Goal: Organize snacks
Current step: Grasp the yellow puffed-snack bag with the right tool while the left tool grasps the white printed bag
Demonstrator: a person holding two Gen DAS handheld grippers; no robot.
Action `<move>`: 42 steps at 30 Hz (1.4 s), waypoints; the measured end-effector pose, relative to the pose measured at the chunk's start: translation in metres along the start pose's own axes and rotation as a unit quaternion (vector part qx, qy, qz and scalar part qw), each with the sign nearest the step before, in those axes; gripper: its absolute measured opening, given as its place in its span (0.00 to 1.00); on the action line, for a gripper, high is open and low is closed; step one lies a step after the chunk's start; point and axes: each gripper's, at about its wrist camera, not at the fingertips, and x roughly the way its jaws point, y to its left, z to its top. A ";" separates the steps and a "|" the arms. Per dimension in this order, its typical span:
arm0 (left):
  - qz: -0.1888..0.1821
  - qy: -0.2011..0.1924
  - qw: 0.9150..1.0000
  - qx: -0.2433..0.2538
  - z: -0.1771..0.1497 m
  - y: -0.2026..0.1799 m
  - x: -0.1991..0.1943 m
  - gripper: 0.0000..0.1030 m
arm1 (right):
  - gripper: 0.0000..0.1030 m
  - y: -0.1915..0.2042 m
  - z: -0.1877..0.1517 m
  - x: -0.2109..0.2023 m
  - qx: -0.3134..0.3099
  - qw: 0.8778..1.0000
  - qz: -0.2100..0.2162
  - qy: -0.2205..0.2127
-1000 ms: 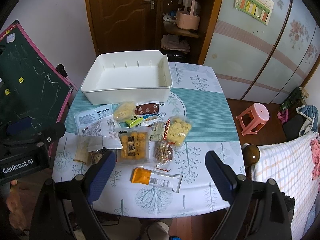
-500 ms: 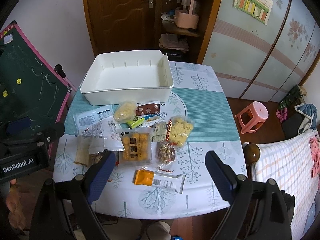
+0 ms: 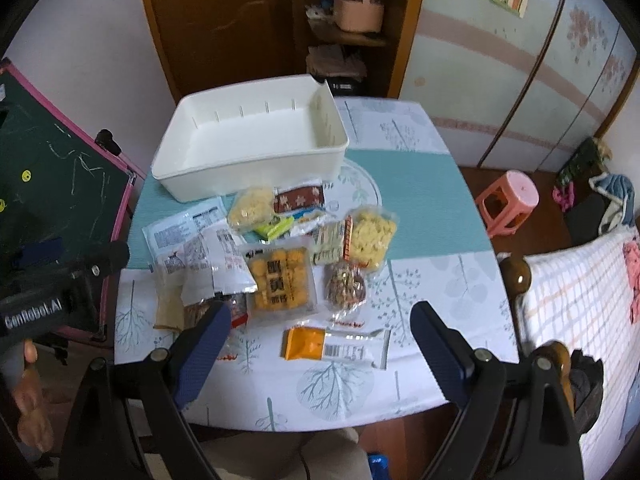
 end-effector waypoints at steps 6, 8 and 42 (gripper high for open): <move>0.015 0.031 0.999 -0.029 0.005 0.028 0.032 0.95 | 0.89 -0.019 -0.009 0.028 0.028 0.999 -0.001 0.041; 0.024 0.045 0.998 -0.027 0.004 0.033 0.045 0.95 | 0.89 -0.029 -0.013 0.040 0.040 0.998 -0.007 0.051; 0.035 0.183 0.970 -0.159 0.015 -0.014 0.180 0.95 | 0.81 -0.092 0.085 0.252 0.067 0.979 0.092 0.170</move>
